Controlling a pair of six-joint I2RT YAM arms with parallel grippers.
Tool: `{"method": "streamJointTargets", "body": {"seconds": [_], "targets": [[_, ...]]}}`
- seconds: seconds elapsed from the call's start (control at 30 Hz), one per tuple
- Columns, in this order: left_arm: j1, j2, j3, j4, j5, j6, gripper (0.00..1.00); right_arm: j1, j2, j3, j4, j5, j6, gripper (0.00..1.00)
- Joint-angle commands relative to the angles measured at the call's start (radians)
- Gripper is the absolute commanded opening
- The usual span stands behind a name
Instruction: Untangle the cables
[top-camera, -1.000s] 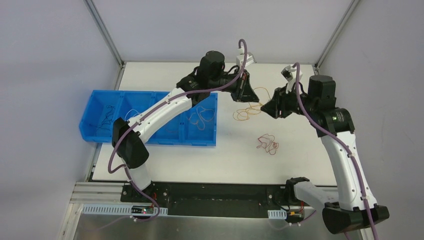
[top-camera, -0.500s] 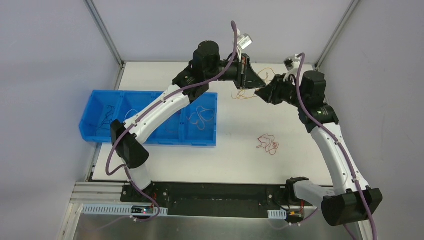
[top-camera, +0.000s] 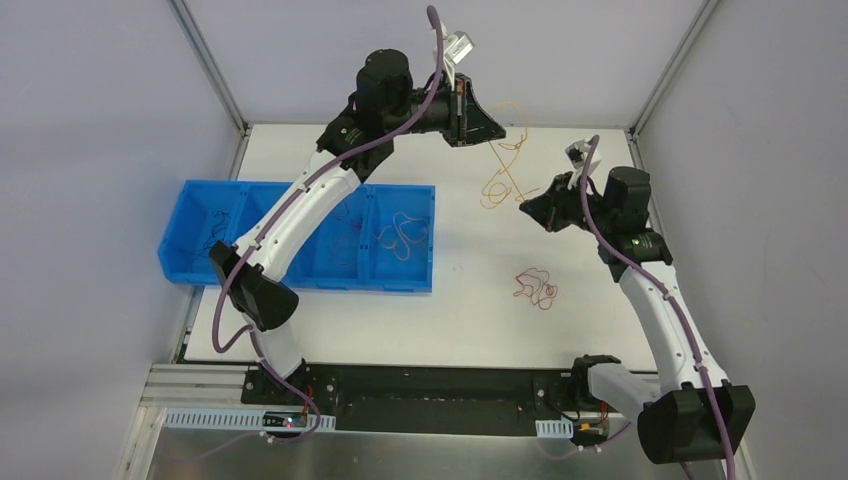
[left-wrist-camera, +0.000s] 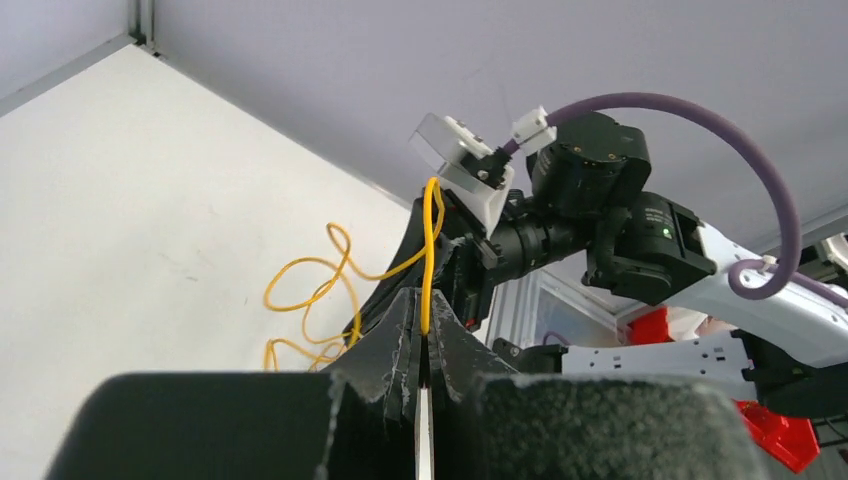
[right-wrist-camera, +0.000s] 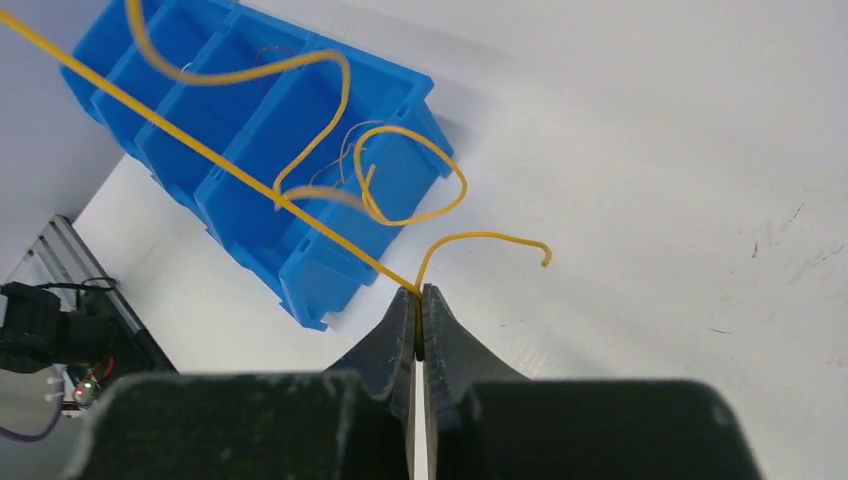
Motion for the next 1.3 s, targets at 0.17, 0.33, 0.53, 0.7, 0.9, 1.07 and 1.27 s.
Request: {"method": "streamJointTargets", "body": {"seconds": [0.17,0.33,0.53,0.7,0.9,1.07,1.27], "targets": [[0.047,-0.082,0.136,0.165,0.051,-0.038,0.0,-0.051,-0.005,-0.069,-0.222,-0.007,-0.121,0.43],[0.047,-0.114,0.078,0.255,0.101,-0.094,0.0,-0.039,-0.037,0.008,-0.118,-0.045,0.027,0.63],[0.046,-0.126,0.095,0.289,0.093,-0.119,0.0,0.044,-0.067,0.062,0.001,0.003,0.179,0.78],[0.047,-0.136,0.081,0.329,0.068,-0.151,0.0,0.123,-0.084,0.099,0.061,0.002,0.214,0.85],[0.042,-0.135,0.074,0.379,0.1,-0.194,0.0,0.165,-0.102,0.121,0.085,-0.002,0.181,0.91],[0.042,-0.145,0.077,0.326,0.017,-0.159,0.0,0.187,-0.109,0.131,0.102,0.089,0.221,0.91],[0.04,-0.157,0.085,0.224,-0.133,-0.128,0.0,0.231,-0.089,0.171,0.123,0.152,0.259,0.91]]}}
